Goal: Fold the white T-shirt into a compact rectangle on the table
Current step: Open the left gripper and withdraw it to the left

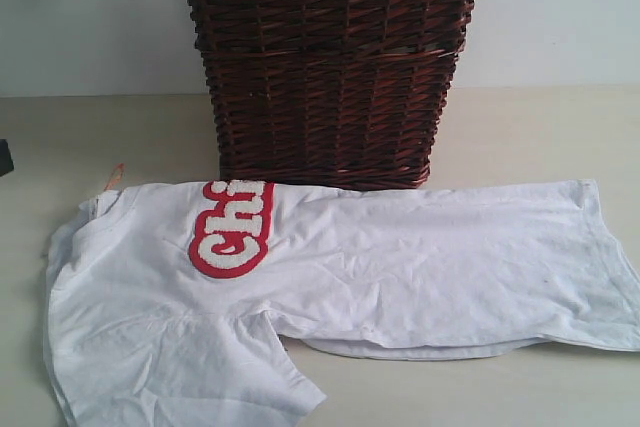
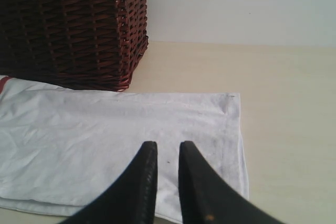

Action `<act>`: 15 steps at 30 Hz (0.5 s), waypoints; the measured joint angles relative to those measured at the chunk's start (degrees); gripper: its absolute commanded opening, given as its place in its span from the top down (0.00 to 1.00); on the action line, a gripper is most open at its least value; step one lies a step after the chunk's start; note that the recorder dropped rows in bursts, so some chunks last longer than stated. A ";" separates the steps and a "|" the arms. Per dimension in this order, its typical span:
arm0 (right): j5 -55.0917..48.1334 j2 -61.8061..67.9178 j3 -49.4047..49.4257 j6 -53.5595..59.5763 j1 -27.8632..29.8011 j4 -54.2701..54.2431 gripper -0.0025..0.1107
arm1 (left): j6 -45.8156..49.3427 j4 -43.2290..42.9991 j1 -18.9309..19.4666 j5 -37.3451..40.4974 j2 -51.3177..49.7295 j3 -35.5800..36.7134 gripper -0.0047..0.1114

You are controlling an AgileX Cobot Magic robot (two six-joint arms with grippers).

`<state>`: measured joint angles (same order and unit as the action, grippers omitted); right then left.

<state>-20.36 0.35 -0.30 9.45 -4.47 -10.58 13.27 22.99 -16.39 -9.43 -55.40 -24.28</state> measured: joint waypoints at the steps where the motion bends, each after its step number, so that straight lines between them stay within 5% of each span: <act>1: 0.00 0.00 0.00 0.00 0.00 0.00 0.84 | -10.83 -9.33 0.12 1.15 0.52 0.00 0.96; 6: 0.00 0.00 0.00 0.00 0.00 0.00 0.84 | -21.72 -23.42 0.15 5.09 1.78 0.11 0.96; 15: 0.00 0.00 0.00 0.00 0.00 0.00 0.84 | -10.59 -26.81 0.15 15.27 0.92 0.45 0.96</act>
<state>-20.36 0.35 -0.30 9.45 -4.47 -10.58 2.68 -3.82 -16.24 5.84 -54.48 -23.83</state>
